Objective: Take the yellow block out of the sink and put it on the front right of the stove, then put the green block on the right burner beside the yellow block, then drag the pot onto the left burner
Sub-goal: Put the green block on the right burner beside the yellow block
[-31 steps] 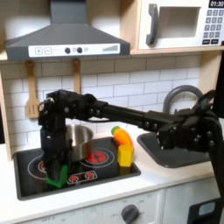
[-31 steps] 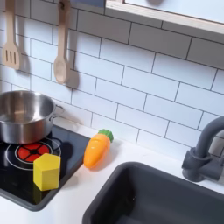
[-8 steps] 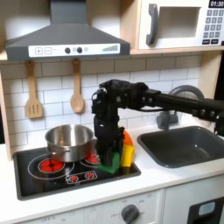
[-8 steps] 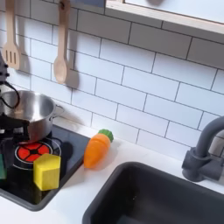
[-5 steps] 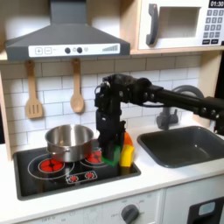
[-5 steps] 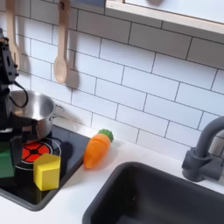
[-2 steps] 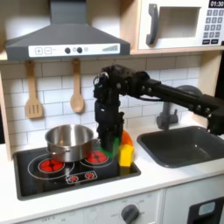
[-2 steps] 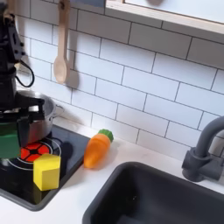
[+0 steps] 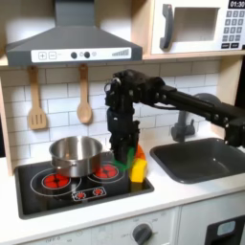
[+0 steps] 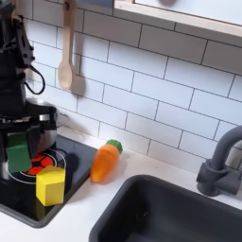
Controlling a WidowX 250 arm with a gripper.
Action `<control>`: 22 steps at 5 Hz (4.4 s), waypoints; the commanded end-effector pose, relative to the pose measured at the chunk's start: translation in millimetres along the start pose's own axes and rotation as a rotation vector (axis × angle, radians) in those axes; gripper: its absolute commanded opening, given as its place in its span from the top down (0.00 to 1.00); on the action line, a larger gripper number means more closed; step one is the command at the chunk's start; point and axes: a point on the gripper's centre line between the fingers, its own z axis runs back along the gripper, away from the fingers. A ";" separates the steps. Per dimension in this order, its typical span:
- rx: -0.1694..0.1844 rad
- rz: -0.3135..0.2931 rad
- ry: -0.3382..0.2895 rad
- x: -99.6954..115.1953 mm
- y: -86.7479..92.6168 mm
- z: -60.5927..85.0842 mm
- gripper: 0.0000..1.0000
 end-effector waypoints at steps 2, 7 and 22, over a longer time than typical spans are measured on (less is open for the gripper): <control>-0.010 -0.052 0.010 -4.6 -8.0 -4.5 1.00; -0.019 -0.062 0.014 -16.3 -35.1 -6.8 1.00; 0.009 -0.065 0.028 -14.3 -31.9 -11.3 1.00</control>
